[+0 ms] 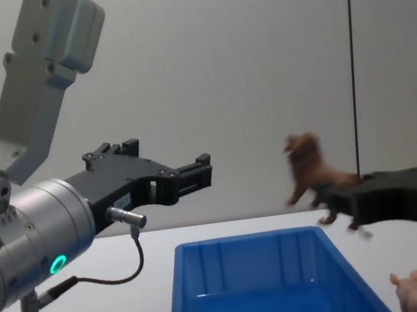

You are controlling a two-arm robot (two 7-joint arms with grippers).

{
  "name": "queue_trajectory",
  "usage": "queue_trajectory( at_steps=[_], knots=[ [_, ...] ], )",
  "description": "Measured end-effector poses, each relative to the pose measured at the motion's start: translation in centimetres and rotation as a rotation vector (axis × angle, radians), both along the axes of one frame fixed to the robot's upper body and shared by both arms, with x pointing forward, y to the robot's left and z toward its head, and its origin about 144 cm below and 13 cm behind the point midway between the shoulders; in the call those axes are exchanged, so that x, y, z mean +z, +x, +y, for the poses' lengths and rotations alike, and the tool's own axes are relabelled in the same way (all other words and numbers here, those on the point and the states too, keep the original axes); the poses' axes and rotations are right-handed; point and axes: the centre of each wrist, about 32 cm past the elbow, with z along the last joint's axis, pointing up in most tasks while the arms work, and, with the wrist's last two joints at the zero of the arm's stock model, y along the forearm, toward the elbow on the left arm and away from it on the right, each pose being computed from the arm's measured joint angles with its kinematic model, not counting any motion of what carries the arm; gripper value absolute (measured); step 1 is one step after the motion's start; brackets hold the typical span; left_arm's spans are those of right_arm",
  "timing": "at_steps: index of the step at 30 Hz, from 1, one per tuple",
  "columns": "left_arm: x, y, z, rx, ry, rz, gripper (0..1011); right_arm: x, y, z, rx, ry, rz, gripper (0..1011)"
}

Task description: Pick up the two dolls from the table and place them into the box.

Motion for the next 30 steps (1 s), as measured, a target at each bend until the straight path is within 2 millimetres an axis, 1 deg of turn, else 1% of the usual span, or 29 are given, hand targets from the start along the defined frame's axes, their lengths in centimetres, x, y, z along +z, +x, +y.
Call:
queue_trajectory(
  at_steps=[1,2,3,4,6,7,9,10,11,12,13,14,17,18,19,20,22,23,30],
  knots=[
    [0.0,0.0,0.0,0.0,0.0,0.0,1001,0.0,0.3,0.4,0.022,0.004,0.002,322],
    [0.0,0.0,0.0,0.0,0.0,0.0,1001,0.0,0.4,0.6,0.031,0.005,0.003,374],
    [0.0,0.0,0.0,0.0,0.0,0.0,1001,-0.1,0.6,1.0,0.05,0.007,0.006,374],
    [0.0,0.0,0.0,0.0,0.0,0.0,1001,0.0,0.7,1.1,0.057,0.008,0.006,424],
    [0.0,0.0,0.0,0.0,0.0,0.0,1001,-0.2,0.9,1.4,0.072,0.008,0.011,458],
    [0.0,0.0,0.0,0.0,0.0,0.0,1001,-0.2,1.1,1.6,0.082,0.008,0.012,516],
    [0.0,0.0,0.0,0.0,0.0,0.0,1001,-0.3,1.3,2.0,0.093,0.008,0.016,574],
    [0.0,0.0,0.0,0.0,0.0,0.0,1001,-0.3,1.3,2.0,0.096,0.008,0.017,574],
    [0.0,0.0,0.0,0.0,0.0,0.0,1001,-0.3,1.4,2.1,0.097,0.008,0.018,640],
    [0.0,0.0,0.0,0.0,0.0,0.0,1001,-0.3,1.5,2.2,0.098,0.008,0.019,657],
    [0.0,0.0,0.0,0.0,0.0,0.0,1001,-0.4,1.5,2.3,0.098,0.007,0.021,713],
    [0.0,0.0,0.0,0.0,0.0,0.0,1001,-0.4,1.6,2.3,0.098,0.006,0.022,713],
    [0.0,0.0,0.0,0.0,0.0,0.0,1001,-0.4,1.7,2.3,0.091,0.004,0.023,831],
    [0.0,0.0,0.0,0.0,0.0,0.0,1001,-0.5,1.7,2.3,0.088,0.003,0.024,886],
    [0.0,0.0,0.0,0.0,0.0,0.0,1001,-0.5,1.7,2.3,0.081,0.001,0.023,886],
    [0.0,0.0,0.0,0.0,0.0,0.0,1001,-0.5,1.7,2.3,0.076,0.001,0.023,919],
    [0.0,0.0,0.0,0.0,0.0,0.0,1001,-0.5,1.7,2.2,0.064,-0.001,0.024,949],
    [0.0,0.0,0.0,0.0,0.0,0.0,1001,-0.5,1.6,2.1,0.053,-0.004,0.024,994],
    [0.0,0.0,0.0,0.0,0.0,0.0,1001,-0.4,0.9,1.2,-0.01,-0.017,0.015,1001]
  ],
)
